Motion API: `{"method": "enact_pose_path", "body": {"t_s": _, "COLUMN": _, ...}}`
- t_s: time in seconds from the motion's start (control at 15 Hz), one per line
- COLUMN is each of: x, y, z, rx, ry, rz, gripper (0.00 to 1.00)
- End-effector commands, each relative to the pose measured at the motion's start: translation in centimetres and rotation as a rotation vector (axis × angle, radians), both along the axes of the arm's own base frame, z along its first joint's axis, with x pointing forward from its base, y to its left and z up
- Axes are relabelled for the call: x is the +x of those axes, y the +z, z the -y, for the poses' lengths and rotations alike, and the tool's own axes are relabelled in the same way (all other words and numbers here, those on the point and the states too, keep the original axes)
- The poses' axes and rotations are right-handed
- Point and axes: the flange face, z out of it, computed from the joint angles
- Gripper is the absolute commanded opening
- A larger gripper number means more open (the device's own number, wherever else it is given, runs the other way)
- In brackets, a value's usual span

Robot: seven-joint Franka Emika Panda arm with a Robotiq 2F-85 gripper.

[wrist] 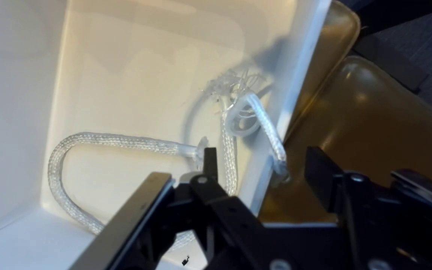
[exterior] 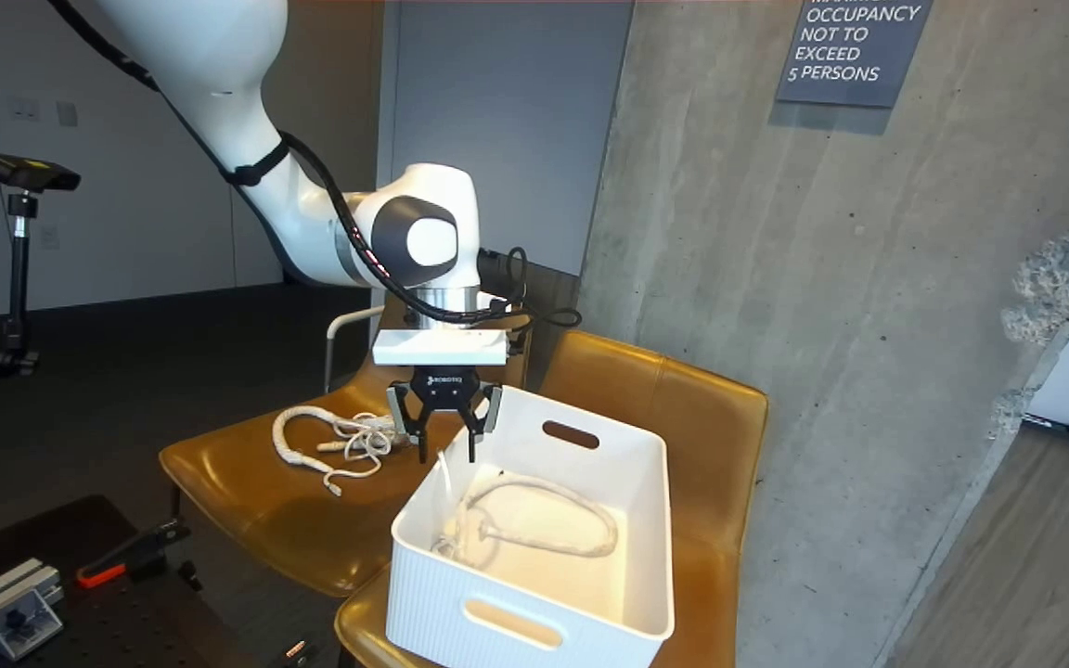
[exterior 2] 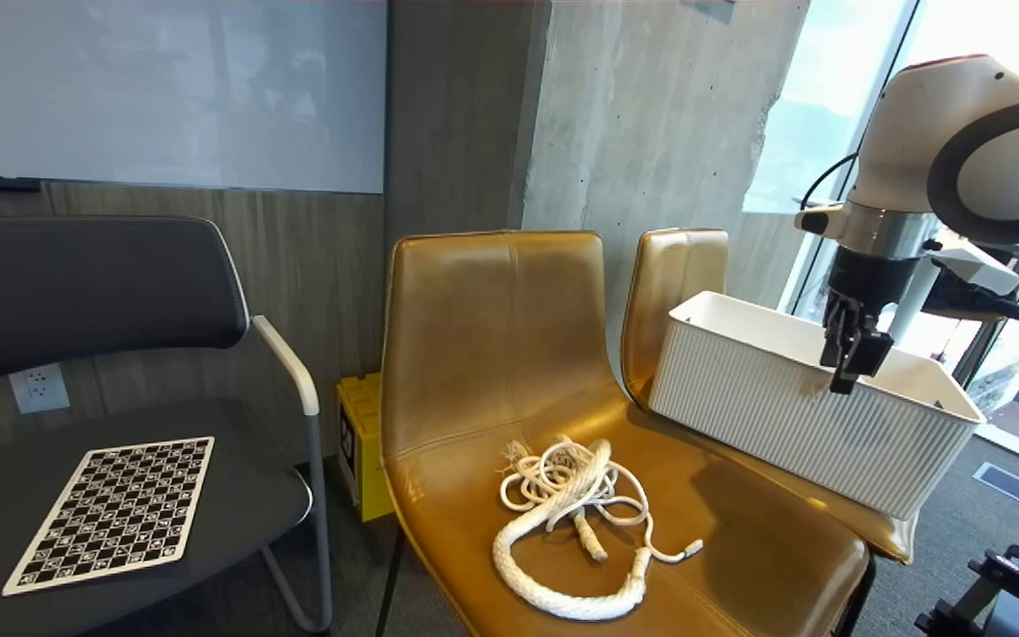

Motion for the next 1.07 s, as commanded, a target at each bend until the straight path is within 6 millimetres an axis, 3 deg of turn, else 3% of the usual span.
{"method": "enact_pose_path", "body": {"t_s": 0.0, "x": -0.1, "y": 1.4, "z": 0.9, "rx": 0.004, "ry": 0.019, "rz": 0.010, "gripper": 0.89}}
{"method": "enact_pose_path", "body": {"t_s": 0.13, "x": -0.1, "y": 1.7, "z": 1.2, "rx": 0.002, "ry": 0.023, "rz": 0.012, "gripper": 0.90}}
{"method": "enact_pose_path", "body": {"t_s": 0.27, "x": 0.0, "y": 2.0, "z": 1.6, "rx": 0.000, "ry": 0.028, "rz": 0.016, "gripper": 0.74}}
{"method": "enact_pose_path", "body": {"t_s": 0.4, "x": -0.1, "y": 2.0, "z": 1.9, "rx": 0.001, "ry": 0.031, "rz": 0.017, "gripper": 0.67}}
{"method": "enact_pose_path", "body": {"t_s": 0.93, "x": -0.5, "y": 1.1, "z": 2.0, "rx": 0.012, "ry": 0.035, "rz": 0.010, "gripper": 0.02}}
{"method": "enact_pose_path", "body": {"t_s": 1.0, "x": -0.5, "y": 1.1, "z": 2.0, "rx": 0.013, "ry": 0.034, "rz": 0.008, "gripper": 0.01}}
